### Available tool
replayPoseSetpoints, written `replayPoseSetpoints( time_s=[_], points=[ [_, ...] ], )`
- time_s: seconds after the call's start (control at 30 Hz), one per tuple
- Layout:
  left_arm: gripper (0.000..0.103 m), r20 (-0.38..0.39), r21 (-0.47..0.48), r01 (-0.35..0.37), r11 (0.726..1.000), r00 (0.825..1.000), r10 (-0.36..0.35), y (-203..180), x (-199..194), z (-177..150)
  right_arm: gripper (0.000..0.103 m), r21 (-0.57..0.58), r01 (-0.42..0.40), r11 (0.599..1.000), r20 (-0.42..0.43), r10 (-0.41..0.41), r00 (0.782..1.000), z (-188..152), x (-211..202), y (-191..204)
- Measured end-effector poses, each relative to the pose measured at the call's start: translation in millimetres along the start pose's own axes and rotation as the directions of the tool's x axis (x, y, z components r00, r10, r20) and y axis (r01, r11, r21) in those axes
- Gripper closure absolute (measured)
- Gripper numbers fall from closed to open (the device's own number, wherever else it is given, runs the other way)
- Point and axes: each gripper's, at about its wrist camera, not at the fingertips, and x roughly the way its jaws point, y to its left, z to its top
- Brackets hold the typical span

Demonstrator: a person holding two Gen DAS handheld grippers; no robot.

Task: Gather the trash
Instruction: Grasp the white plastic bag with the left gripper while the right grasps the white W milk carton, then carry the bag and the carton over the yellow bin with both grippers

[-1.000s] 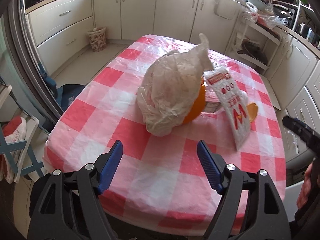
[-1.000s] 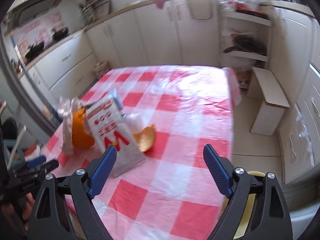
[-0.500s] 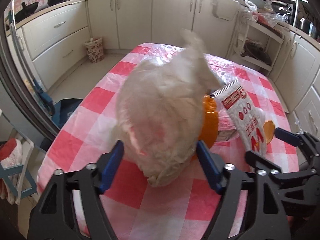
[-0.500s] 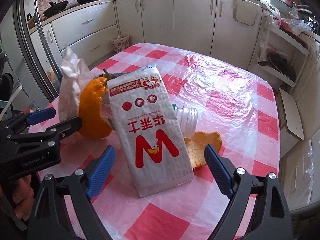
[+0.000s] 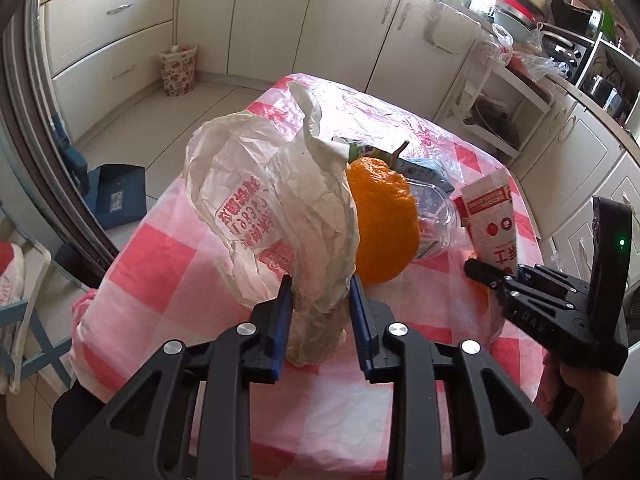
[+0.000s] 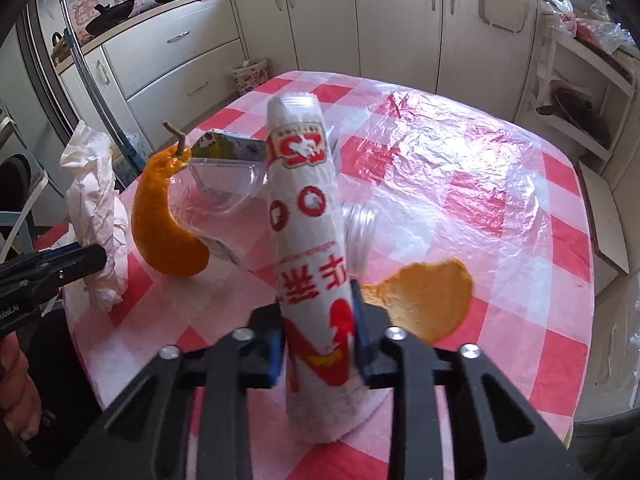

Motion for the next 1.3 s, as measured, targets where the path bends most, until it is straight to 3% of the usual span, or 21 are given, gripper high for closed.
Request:
replayPoseSetpoints(
  time_s=[0.3, 0.7, 0.8, 0.87, 1.07, 1.2, 1.3],
  points=[
    [0.077, 0.028, -0.006, 0.024, 1.0, 0.999, -0.024, 9.1, -25.1, -6.5, 0.091, 0.045, -0.08, 0.996, 0.032, 0.079, 0.996, -8.5, -29.8, -5.1],
    [0.077, 0.019, 0.088, 0.072, 0.994, 0.997, -0.074, -30.3, -41.3, -25.7, 0.092, 0.177, -0.193, 0.965, 0.102, 0.177, 0.979, -27.3, -69.0, -40.5],
    [0.077, 0.016, 0.105, 0.075, 0.992, 0.997, -0.078, -39.1, -43.4, -29.2, 0.09, 0.206, -0.212, 0.955, 0.03, 0.21, 0.977, -35.8, -56.8, -42.7],
    [0.077, 0.012, 0.111, 0.076, 0.991, 0.997, -0.078, -44.2, -44.4, -31.5, 0.08, 0.222, -0.185, 0.957, 0.012, 0.187, 0.982, -40.7, -50.5, -44.2],
    [0.077, 0.012, 0.121, 0.076, 0.99, 0.997, -0.078, -49.4, -49.6, -35.6, 0.08, 0.288, -0.231, 0.929, 0.072, 0.219, 0.973, -41.6, -61.9, -58.8],
    [0.077, 0.012, 0.122, 0.077, 0.99, 0.997, -0.079, -49.1, -50.4, -35.5, 0.093, 0.322, -0.281, 0.904, 0.124, 0.254, 0.959, -41.4, -69.4, -66.1],
    [0.077, 0.013, 0.122, 0.082, 0.989, 0.996, -0.084, -49.7, -51.9, -34.0, 0.093, 0.357, -0.336, 0.872, 0.155, 0.3, 0.941, -43.0, -71.1, -72.2]
  ],
)
